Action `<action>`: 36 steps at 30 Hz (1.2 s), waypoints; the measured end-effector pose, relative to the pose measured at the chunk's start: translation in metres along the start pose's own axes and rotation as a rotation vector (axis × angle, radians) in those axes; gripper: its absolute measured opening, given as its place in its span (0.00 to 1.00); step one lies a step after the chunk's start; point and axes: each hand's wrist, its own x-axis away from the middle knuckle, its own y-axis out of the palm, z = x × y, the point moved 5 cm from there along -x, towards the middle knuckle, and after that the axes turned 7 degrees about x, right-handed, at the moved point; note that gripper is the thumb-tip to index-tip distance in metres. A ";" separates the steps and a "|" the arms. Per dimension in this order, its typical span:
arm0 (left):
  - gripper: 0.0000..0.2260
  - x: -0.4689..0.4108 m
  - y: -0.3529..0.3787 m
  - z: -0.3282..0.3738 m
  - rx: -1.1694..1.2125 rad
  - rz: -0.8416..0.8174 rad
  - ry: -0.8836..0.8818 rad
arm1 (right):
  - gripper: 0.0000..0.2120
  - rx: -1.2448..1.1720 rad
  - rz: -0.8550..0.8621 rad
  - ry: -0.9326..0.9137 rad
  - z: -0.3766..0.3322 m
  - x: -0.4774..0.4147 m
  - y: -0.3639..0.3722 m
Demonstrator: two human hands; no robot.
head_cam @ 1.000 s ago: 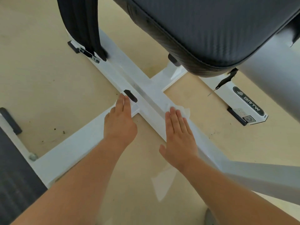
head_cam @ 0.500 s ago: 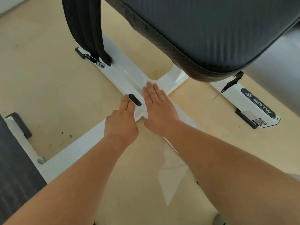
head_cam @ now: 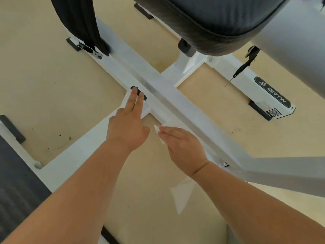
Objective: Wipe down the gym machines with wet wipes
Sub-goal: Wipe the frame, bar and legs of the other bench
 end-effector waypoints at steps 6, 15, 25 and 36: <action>0.44 0.002 0.013 0.004 -0.200 -0.086 0.001 | 0.27 -0.026 -0.356 0.451 0.018 0.023 0.045; 0.45 0.003 0.022 0.009 -0.070 -0.070 -0.044 | 0.44 0.246 -0.792 0.440 0.016 0.026 0.097; 0.49 0.002 0.021 0.004 -0.063 -0.061 -0.040 | 0.52 0.242 -0.831 0.578 0.034 -0.016 0.100; 0.48 -0.001 0.021 0.005 -0.038 -0.067 -0.016 | 0.49 0.390 -0.822 0.494 0.024 0.010 0.085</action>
